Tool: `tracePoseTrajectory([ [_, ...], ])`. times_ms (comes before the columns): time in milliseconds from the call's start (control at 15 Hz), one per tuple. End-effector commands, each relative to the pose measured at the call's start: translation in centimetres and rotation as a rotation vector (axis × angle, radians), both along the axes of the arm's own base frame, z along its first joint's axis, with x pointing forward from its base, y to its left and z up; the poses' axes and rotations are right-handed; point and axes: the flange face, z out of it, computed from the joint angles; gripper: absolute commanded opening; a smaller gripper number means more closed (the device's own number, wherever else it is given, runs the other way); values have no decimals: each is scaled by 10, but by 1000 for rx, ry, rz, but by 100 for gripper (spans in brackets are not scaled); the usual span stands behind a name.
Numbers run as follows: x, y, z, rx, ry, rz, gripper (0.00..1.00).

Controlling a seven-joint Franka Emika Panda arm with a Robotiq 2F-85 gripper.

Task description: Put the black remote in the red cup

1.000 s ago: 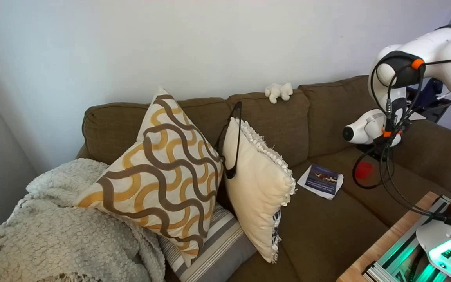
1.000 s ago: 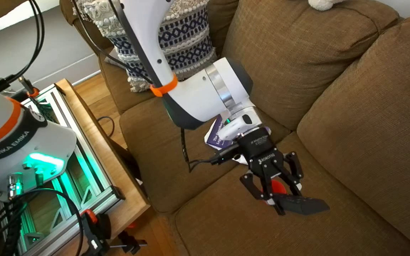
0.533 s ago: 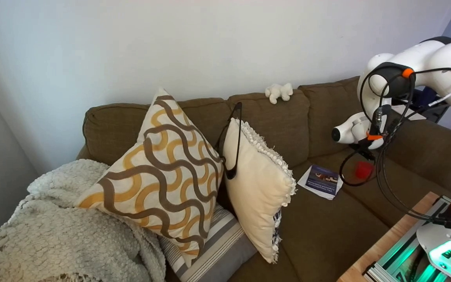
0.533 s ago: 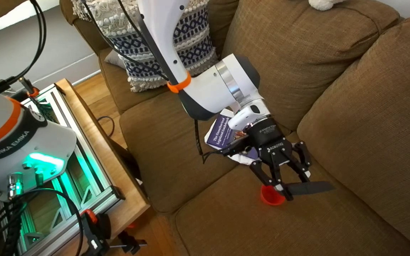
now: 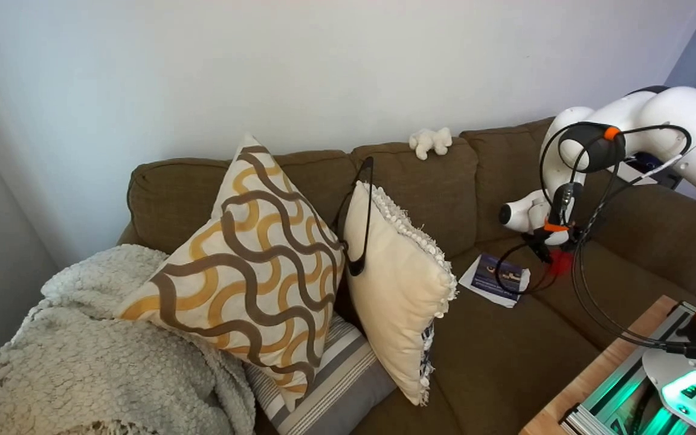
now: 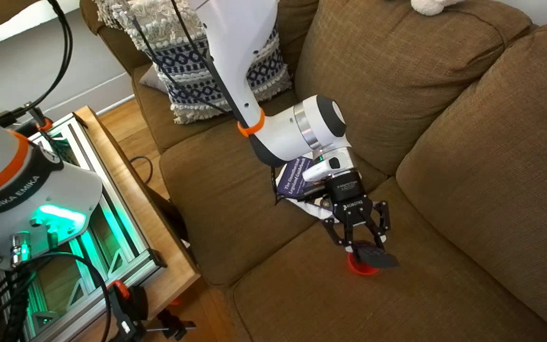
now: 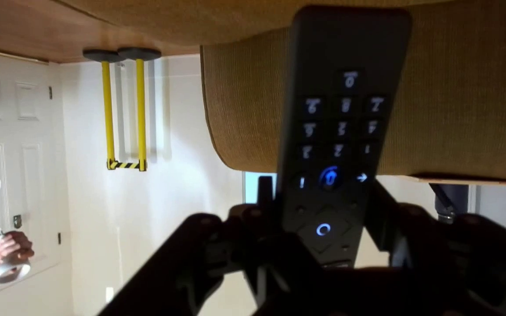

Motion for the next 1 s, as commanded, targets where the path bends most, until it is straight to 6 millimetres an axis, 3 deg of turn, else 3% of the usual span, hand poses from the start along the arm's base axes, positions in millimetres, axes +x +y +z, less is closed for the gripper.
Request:
tracePoseTrajectory([
  [0, 8, -19, -17, 55, -100, -15, 26],
  [67, 0, -21, -24, 71, -130, -23, 26],
  [133, 8, -28, -19, 76, -134, -12, 26],
  [667, -15, -35, -36, 101, -114, -16, 26],
  [933, -12, -40, -47, 83, -126, -33, 26],
])
